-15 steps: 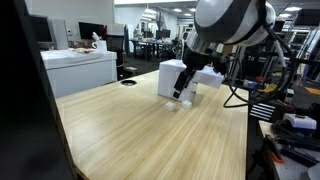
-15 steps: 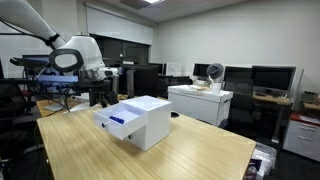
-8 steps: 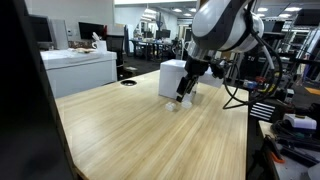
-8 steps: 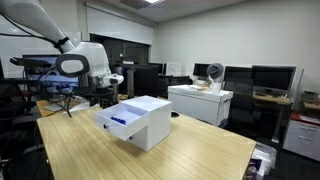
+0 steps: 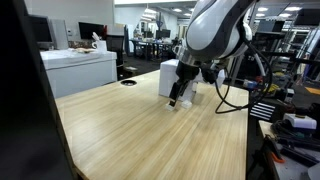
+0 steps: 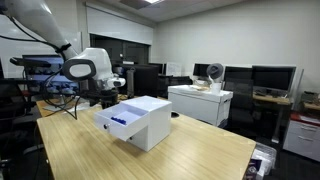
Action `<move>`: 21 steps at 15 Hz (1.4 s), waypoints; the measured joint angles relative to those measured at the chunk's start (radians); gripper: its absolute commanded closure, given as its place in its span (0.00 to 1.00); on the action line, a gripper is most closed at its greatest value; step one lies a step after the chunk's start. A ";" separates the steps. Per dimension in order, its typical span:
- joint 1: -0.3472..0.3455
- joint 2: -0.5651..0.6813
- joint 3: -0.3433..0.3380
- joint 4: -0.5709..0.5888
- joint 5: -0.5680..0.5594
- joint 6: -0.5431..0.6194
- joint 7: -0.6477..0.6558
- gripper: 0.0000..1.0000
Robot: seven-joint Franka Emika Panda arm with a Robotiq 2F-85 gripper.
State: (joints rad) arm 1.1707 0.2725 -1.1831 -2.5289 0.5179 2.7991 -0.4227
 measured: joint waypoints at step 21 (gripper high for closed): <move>-0.530 0.096 0.532 0.163 0.169 -0.007 -0.012 0.54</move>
State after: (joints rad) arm 0.6405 0.3683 -0.6509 -2.3660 0.6865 2.7921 -0.4351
